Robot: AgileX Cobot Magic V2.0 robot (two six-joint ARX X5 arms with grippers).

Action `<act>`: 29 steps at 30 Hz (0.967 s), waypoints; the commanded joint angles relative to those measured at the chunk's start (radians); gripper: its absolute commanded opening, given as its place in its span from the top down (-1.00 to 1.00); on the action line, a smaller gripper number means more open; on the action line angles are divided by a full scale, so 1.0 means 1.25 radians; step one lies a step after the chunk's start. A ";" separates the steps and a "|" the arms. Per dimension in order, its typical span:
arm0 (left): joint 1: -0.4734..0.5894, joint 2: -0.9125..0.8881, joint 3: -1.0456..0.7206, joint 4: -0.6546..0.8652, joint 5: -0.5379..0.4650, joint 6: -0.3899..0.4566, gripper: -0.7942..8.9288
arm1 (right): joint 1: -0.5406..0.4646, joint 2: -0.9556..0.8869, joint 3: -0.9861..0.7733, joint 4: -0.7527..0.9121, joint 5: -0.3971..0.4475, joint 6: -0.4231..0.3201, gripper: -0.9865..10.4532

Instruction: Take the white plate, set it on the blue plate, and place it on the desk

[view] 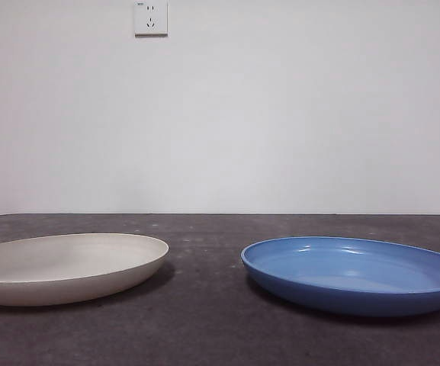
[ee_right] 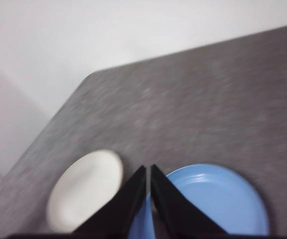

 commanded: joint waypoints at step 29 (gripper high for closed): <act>-0.041 0.088 0.057 -0.080 0.089 0.044 -0.19 | 0.033 0.049 0.044 -0.024 -0.094 -0.111 -0.17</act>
